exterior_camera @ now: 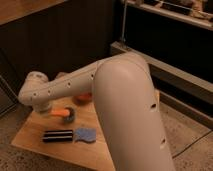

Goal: Place the pepper in the ceramic cup

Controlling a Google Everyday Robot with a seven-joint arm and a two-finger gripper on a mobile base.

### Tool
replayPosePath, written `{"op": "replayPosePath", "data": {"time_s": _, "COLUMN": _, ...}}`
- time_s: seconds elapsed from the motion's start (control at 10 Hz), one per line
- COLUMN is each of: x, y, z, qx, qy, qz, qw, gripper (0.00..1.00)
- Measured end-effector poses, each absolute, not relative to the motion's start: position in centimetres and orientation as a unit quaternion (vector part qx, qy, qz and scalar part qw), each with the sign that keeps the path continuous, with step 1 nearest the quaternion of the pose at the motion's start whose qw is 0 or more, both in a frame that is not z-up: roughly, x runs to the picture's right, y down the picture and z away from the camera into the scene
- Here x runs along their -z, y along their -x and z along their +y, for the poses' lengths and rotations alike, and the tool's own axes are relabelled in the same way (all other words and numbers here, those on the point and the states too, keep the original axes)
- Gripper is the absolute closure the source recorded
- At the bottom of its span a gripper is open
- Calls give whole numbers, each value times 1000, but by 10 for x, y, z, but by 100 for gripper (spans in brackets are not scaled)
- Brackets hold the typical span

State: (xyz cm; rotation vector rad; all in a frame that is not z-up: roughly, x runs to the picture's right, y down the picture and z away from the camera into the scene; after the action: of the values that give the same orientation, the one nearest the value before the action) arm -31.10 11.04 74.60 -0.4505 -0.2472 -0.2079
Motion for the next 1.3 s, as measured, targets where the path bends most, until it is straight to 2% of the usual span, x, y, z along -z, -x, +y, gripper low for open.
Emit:
{"op": "replayPosePath", "data": {"time_s": 0.1, "x": -746, "y": 309, "z": 108, "qx": 100, "qy": 220, "qz": -120, "qw": 963, "gripper": 24}}
{"op": "replayPosePath", "data": {"time_s": 0.2, "x": -745, "y": 308, "z": 107, "qx": 99, "qy": 217, "qz": -120, "qw": 964, "gripper": 21}}
{"op": "replayPosePath", "data": {"time_s": 1.3, "x": -734, "y": 292, "z": 100, "qx": 67, "qy": 198, "qz": -126, "qw": 970, "gripper": 20}}
